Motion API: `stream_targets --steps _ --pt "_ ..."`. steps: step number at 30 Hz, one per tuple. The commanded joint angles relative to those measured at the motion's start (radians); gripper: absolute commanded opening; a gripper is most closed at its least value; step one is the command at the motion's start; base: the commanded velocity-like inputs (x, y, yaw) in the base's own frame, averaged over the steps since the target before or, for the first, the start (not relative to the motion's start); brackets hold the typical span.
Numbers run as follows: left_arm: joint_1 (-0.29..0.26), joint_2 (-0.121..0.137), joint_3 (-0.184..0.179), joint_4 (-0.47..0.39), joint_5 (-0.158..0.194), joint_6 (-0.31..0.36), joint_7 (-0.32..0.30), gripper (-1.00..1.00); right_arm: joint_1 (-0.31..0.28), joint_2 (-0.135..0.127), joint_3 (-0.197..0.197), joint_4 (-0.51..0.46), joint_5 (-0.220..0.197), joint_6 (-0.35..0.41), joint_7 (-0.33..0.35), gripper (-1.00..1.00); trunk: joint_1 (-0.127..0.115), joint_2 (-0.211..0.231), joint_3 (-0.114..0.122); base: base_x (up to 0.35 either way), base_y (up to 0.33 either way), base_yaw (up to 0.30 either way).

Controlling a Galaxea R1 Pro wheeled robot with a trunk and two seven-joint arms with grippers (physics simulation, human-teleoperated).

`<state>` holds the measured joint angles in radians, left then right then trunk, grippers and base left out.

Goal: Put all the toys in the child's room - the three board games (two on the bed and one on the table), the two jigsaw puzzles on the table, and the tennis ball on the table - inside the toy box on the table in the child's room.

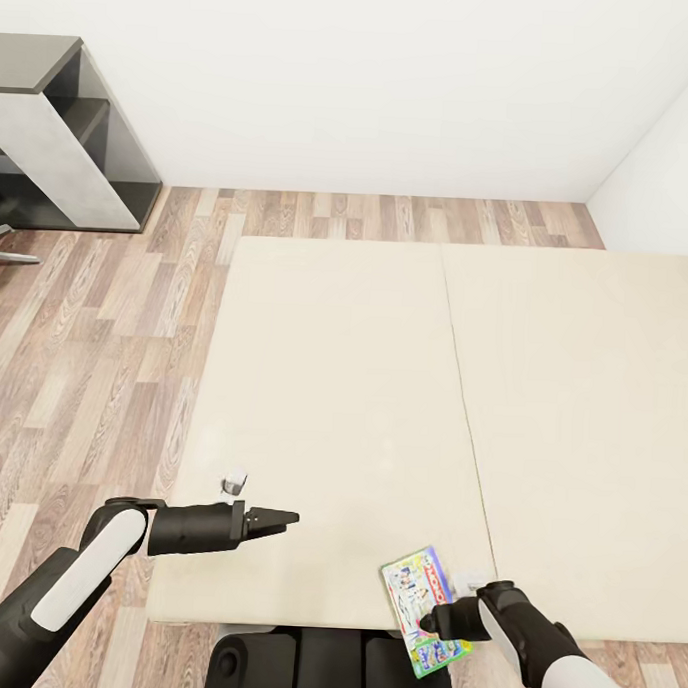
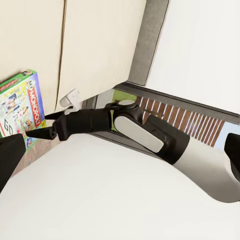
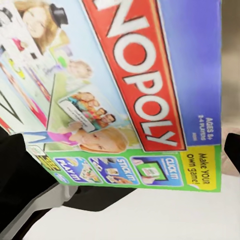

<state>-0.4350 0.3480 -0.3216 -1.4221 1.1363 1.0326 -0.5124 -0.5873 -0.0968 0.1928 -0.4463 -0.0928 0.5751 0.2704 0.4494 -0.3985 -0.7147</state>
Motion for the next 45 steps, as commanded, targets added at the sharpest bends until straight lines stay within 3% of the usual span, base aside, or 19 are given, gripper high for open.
stream_targets --steps 1,20,29,45 --pt "-0.001 0.001 -0.001 0.0 -0.004 0.001 -0.006 1.0 0.0 0.0 0.008 -0.002 -0.01 0.007 -0.003 1.0 0.001 -0.002 -0.001 0.0 0.0 0.0" --pt "-0.001 0.002 0.017 0.0 -0.004 0.004 -0.007 1.0 0.0 0.012 0.008 -0.002 -0.022 0.014 0.0 1.0 0.001 -0.002 -0.001 0.0 0.0 0.0" --pt "-0.001 0.002 0.018 0.0 -0.004 0.004 -0.008 1.0 0.0 0.048 0.007 -0.002 -0.02 0.014 0.0 1.0 0.001 -0.002 -0.001 0.0 0.0 0.0" --pt "-0.001 0.002 0.018 0.0 -0.004 0.004 -0.007 1.0 0.0 0.07 0.007 -0.002 -0.02 0.015 -0.001 1.0 0.001 -0.002 -0.001 0.0 0.0 0.0"
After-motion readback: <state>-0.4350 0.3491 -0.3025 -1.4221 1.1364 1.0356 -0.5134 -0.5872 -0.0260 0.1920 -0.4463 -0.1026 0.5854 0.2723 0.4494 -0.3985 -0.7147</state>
